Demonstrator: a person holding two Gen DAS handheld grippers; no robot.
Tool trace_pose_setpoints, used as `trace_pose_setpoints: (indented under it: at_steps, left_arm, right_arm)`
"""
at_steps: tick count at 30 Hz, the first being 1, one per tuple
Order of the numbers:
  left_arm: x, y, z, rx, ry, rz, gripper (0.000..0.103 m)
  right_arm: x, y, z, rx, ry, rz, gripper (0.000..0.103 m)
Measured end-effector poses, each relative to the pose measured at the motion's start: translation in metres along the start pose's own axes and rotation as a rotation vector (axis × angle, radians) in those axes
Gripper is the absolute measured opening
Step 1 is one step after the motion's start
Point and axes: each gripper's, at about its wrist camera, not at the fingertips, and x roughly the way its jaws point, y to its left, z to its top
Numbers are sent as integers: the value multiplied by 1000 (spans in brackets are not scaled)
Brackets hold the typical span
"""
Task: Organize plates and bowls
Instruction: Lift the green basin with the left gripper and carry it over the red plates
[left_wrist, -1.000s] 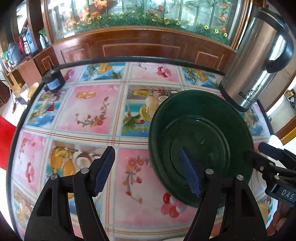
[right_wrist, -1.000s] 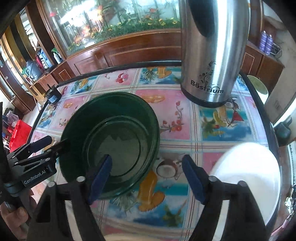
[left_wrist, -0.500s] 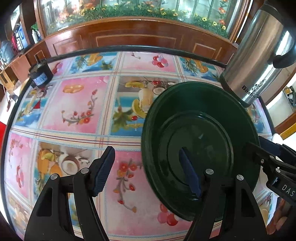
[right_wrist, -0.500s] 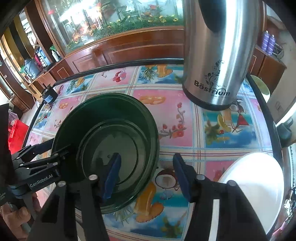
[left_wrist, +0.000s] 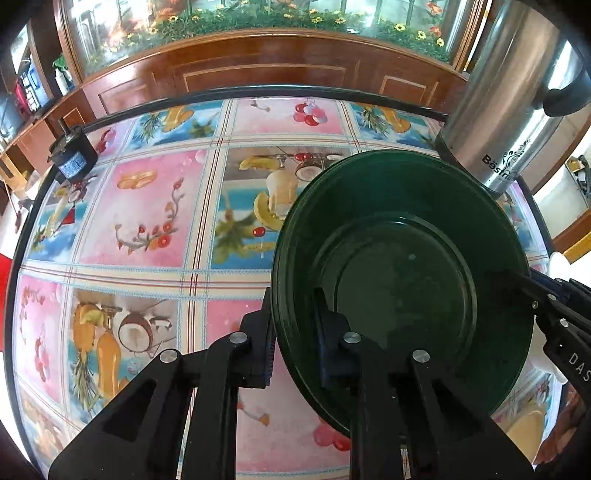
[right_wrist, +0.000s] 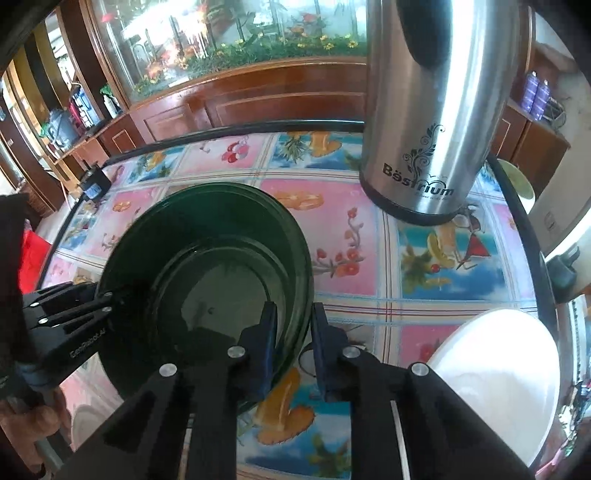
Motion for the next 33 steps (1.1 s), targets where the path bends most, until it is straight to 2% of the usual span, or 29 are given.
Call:
trace_pose_setpoints:
  at_steps: [7, 15, 24, 33]
  left_arm:
    - [-17, 10, -6, -27, -9, -8, 16]
    - [-63, 29, -16, -36, -58, 9, 16]
    - [-114, 60, -55, -59, -100, 9, 17]
    - [-152, 85, -103, -74, -138, 44, 17]
  right_arm:
    - [-12, 11, -4, -13, -24, -4, 17]
    - [-33, 33, -9, -24, -47, 37, 17]
    - [-64, 68, -27, -79, -68, 72, 18]
    - [-86, 106, -57, -122, -87, 115, 19]
